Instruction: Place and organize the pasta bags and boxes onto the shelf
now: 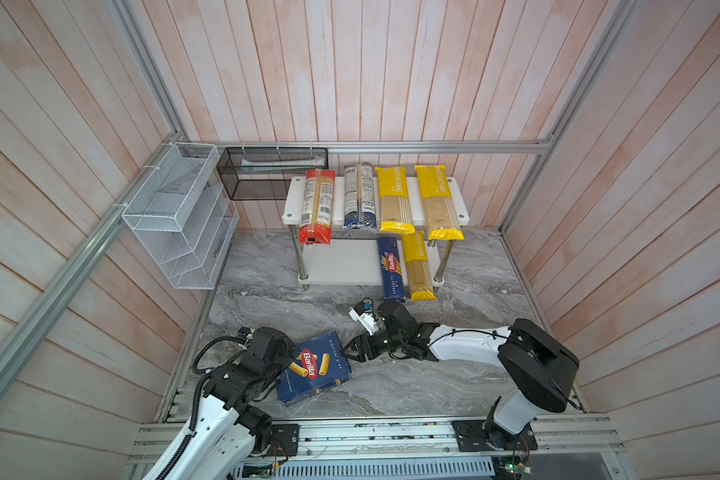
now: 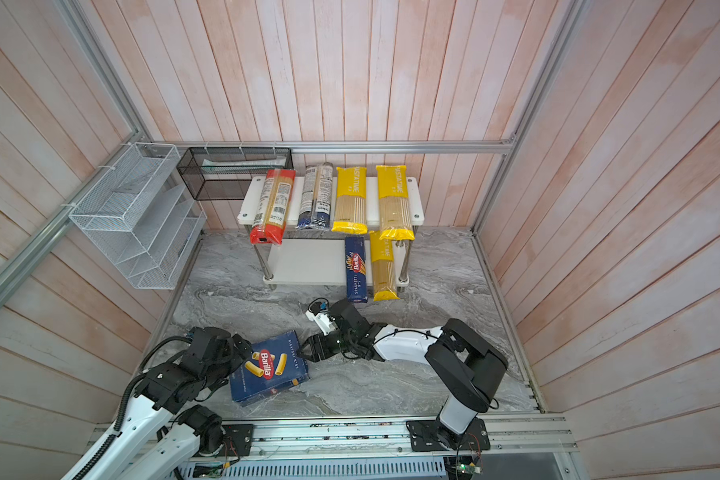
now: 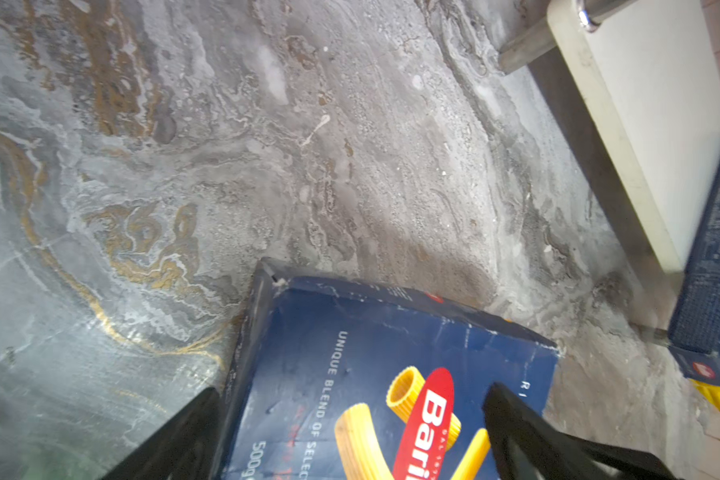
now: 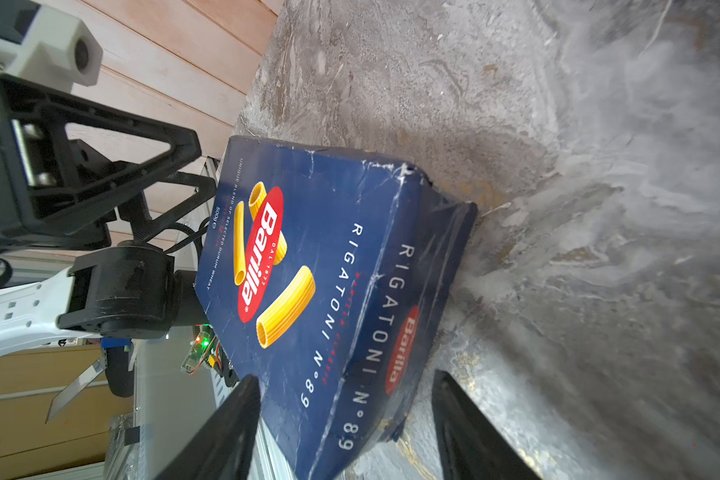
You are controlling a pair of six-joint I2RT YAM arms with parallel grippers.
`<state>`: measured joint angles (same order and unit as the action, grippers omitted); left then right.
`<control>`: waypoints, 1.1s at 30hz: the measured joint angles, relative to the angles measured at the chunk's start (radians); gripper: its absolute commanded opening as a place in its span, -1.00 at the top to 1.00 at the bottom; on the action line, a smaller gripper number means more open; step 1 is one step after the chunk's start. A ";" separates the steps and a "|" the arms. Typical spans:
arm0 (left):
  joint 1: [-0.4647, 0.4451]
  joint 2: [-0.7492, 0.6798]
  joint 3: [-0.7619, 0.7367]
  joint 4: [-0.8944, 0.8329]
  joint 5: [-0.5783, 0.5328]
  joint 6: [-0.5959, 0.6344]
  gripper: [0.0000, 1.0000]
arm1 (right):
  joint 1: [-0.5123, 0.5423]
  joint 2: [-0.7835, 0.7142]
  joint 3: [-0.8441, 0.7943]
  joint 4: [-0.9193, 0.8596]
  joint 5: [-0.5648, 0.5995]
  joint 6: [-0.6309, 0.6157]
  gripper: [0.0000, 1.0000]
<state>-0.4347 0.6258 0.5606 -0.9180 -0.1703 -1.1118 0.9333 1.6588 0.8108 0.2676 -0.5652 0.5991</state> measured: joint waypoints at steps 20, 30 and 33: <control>0.003 0.031 -0.058 0.048 0.056 0.055 -0.99 | 0.045 0.040 0.021 0.016 0.051 0.030 -0.30; 0.003 0.023 -0.083 0.089 0.085 0.074 -1.00 | 0.052 0.088 0.045 0.015 0.051 0.030 -0.30; 0.005 0.018 -0.102 0.114 0.097 0.089 -0.99 | 0.053 0.094 0.053 0.011 0.052 0.031 -0.28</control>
<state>-0.4294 0.6441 0.4583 -0.8043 -0.0734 -1.0229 0.9859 1.7531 0.8635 0.2787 -0.5129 0.6296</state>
